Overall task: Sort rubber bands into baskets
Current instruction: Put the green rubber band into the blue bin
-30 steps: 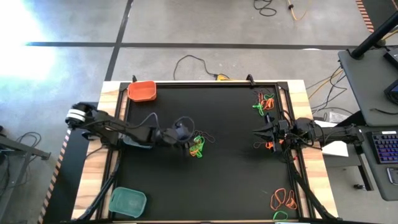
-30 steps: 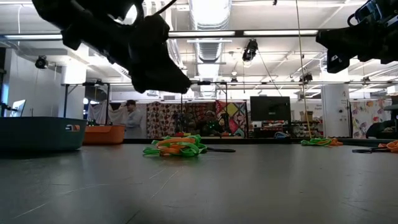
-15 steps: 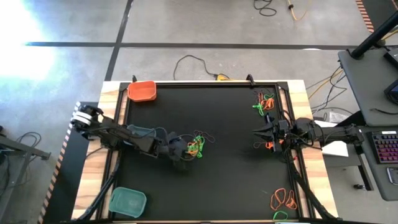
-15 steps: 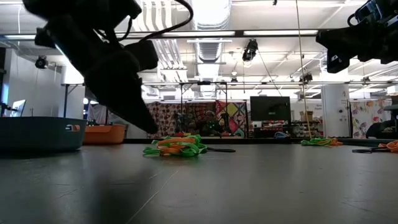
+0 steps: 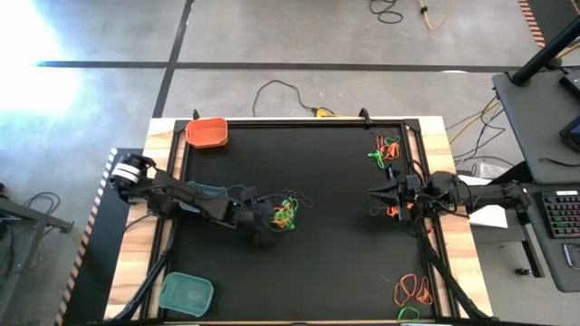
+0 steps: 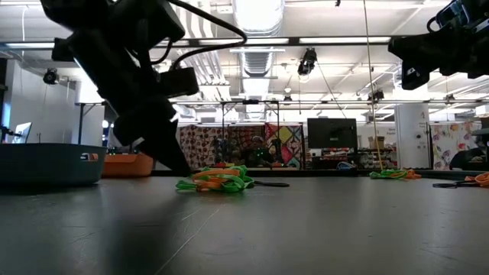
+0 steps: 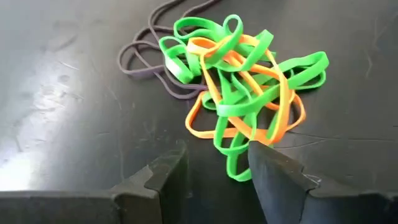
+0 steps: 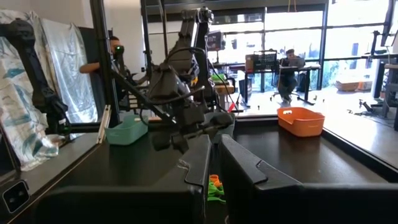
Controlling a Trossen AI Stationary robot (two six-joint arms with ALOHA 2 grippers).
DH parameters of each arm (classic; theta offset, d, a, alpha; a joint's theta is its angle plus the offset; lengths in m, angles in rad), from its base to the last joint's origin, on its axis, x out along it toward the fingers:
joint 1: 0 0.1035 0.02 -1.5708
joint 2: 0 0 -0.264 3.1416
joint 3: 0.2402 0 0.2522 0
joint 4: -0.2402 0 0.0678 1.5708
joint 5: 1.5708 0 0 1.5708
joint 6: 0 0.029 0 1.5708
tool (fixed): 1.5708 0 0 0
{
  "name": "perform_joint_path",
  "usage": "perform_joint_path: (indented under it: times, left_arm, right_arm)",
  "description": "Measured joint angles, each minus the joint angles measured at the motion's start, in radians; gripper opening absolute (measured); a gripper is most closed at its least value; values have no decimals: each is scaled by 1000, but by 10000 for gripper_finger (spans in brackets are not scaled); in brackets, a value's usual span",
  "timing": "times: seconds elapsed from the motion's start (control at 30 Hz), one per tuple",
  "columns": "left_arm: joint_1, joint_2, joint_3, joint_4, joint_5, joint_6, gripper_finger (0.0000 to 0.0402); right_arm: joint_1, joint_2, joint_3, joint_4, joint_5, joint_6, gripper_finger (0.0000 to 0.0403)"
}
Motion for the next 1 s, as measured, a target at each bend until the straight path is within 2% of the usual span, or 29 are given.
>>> perform_joint_path:
  times: [0.43, 0.57, 0.73, 1.0]
  left_arm:
    - [21, 78, 18, 80, 15, -35, 149]
    - [19, 92, 35, 71, 14, -36, 107]
    - [20, 73, 72, 25, 11, 1, 18]
    - [18, 22, 137, -94, -23, 56, 2]
  right_arm:
    - [0, 0, 0, 0, 0, 0, 27]
    - [0, 0, 0, 0, 0, 0, 27]
    - [0, 0, 0, 0, 0, 0, 27]
    - [0, 0, 0, 0, 0, 0, 27]
